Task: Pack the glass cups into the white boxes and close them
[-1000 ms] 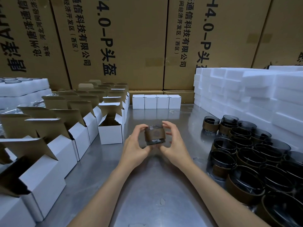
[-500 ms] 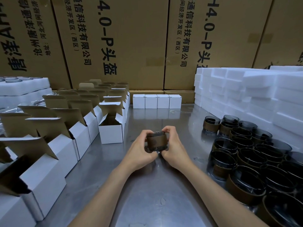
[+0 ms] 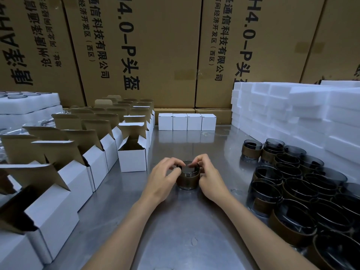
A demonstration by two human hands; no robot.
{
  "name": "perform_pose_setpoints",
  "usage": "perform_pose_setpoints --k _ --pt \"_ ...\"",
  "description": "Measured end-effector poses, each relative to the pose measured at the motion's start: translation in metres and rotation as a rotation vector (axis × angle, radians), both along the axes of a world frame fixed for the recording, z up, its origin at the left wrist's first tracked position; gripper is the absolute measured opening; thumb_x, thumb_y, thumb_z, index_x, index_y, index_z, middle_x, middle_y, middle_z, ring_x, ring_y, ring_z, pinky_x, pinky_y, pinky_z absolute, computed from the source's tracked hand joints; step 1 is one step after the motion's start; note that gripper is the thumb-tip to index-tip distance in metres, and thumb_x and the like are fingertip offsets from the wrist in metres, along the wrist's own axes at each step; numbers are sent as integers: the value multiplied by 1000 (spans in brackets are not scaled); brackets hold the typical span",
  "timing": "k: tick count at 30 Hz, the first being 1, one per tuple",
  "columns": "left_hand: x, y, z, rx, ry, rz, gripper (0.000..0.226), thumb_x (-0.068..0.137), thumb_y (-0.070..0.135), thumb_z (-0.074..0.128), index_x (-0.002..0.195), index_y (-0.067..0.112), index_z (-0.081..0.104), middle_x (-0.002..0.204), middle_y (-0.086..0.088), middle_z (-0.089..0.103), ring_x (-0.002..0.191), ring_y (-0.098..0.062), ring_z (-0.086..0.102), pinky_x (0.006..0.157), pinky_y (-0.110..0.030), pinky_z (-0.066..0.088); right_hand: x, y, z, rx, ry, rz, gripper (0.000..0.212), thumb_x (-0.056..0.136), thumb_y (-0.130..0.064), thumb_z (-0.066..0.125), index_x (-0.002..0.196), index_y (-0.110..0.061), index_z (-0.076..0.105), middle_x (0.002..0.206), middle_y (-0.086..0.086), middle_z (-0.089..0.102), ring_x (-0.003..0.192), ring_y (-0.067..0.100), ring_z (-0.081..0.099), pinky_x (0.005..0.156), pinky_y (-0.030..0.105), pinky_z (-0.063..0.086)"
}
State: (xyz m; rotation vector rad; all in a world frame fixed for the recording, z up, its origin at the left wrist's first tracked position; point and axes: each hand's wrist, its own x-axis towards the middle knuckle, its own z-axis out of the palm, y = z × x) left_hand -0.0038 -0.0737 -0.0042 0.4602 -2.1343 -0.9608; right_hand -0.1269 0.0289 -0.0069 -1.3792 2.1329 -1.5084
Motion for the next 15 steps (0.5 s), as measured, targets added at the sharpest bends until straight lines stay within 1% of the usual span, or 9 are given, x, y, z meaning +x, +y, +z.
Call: perform_pose_setpoints --k 2,4,5,7,8,9,11,13,15 --pt "2 -1 5 -60 83 97 21 81 31 43 85 32 64 91 15 60 91 -1 56 79 -21 46 -1 -1 0 -54 -91 2 59 68 23 27 86 -30 46 103 1 65 97 22 60 77 31 46" --pt "7 -7 14 -133 217 285 19 84 30 45 84 32 63 91 16 59 91 -3 54 77 -13 39 -3 -2 0 -100 -172 5 57 67 25 25 84 -24 51 99 3 68 95 23 61 68 29 43" --pt "11 -11 19 -154 282 381 19 85 28 46 85 31 64 95 15 57 95 -5 52 78 -12 37 -3 -3 0 -119 -199 6 56 68 25 25 82 -22 52 97 4 68 94 22 61 66 28 41" --pt "21 -25 25 -151 330 564 20 87 23 49 93 26 69 110 10 54 110 -10 46 86 -22 39 -3 -4 1 -145 -229 5 53 72 23 25 80 -20 54 93 4 70 94 21 62 67 27 40" --pt "26 -33 25 -128 287 645 21 90 22 52 100 24 70 122 6 51 119 -14 41 94 -30 40 -2 -5 2 -152 -234 5 52 73 22 25 80 -19 55 91 3 70 95 20 62 67 27 40" --pt "31 -41 23 -94 212 705 21 91 22 54 106 24 70 134 2 46 129 -17 33 102 -37 37 -2 -5 2 -156 -239 7 51 73 22 25 80 -19 55 90 2 71 96 20 62 67 26 40" --pt "39 -51 18 -24 63 744 26 94 30 55 116 25 67 150 -1 30 141 -21 17 111 -43 26 -1 -5 2 -160 -250 10 50 73 21 25 80 -18 55 89 3 71 96 19 62 67 26 39" --pt "41 -55 16 33 -31 702 36 95 39 50 125 24 61 156 -1 19 144 -22 8 114 -46 20 -1 -5 3 -156 -260 6 49 75 21 25 80 -17 55 89 3 71 95 19 62 66 26 39" --pt "40 -55 16 50 -93 653 47 96 43 45 137 21 51 157 -1 18 145 -21 10 114 -46 20 -1 -5 3 -153 -270 7 48 76 21 26 80 -17 55 90 4 71 91 19 62 67 28 39"
